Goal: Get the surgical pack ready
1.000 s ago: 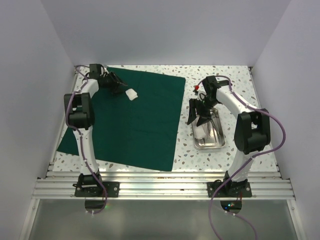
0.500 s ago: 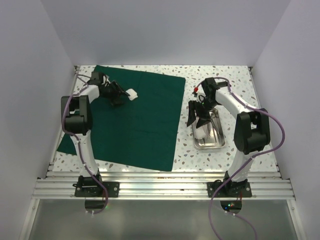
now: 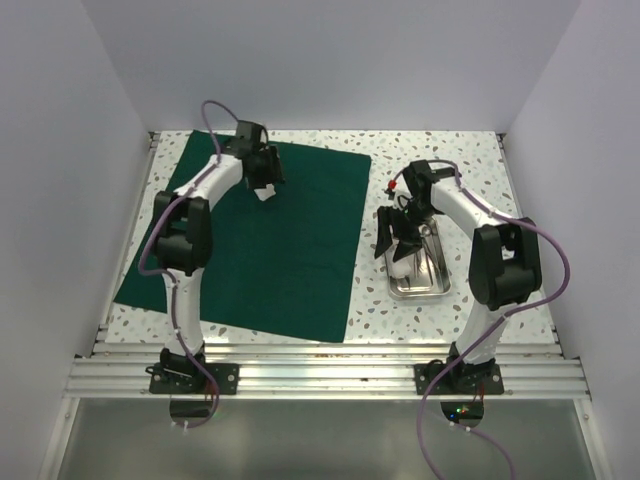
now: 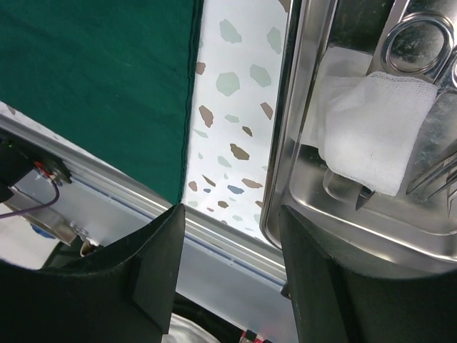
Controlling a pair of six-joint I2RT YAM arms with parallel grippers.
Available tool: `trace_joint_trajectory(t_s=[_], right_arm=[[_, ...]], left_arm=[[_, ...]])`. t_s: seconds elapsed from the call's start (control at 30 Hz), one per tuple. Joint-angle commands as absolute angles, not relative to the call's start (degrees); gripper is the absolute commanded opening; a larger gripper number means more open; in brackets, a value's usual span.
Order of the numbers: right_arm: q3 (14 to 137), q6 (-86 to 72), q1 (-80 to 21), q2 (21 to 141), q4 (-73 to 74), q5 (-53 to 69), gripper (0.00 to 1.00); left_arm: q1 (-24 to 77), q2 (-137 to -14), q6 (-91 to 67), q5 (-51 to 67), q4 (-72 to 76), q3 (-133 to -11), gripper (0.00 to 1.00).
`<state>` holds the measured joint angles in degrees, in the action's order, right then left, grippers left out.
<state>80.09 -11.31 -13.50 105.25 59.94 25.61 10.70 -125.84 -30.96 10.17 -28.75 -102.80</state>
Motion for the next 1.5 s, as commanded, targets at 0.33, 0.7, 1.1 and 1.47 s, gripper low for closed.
trace_joint_trajectory(t_s=[0.33,0.7,1.1,1.47], right_arm=[[75.76,-10.37,-14.32,99.58,59.41,27.60,0.59],[76.38,-10.37,-14.94,99.58,59.94,27.25,0.59],[76.64,-10.11,-15.12,100.37,60.38,27.16,0.59],[77.87,-10.02,-15.21,101.51,60.91,27.07,0.59]], left_arm=[[23.12,-127.96,-7.38,-31.88,-31.46,-105.64,0.64],[24.69,-131.57,-8.09,-33.66,-32.17,-108.28,0.64],[24.78,-135.44,-8.17,-35.51,-32.61,-110.48,0.63],[24.70,-138.51,-8.09,-37.09,-32.69,-113.38,0.53]])
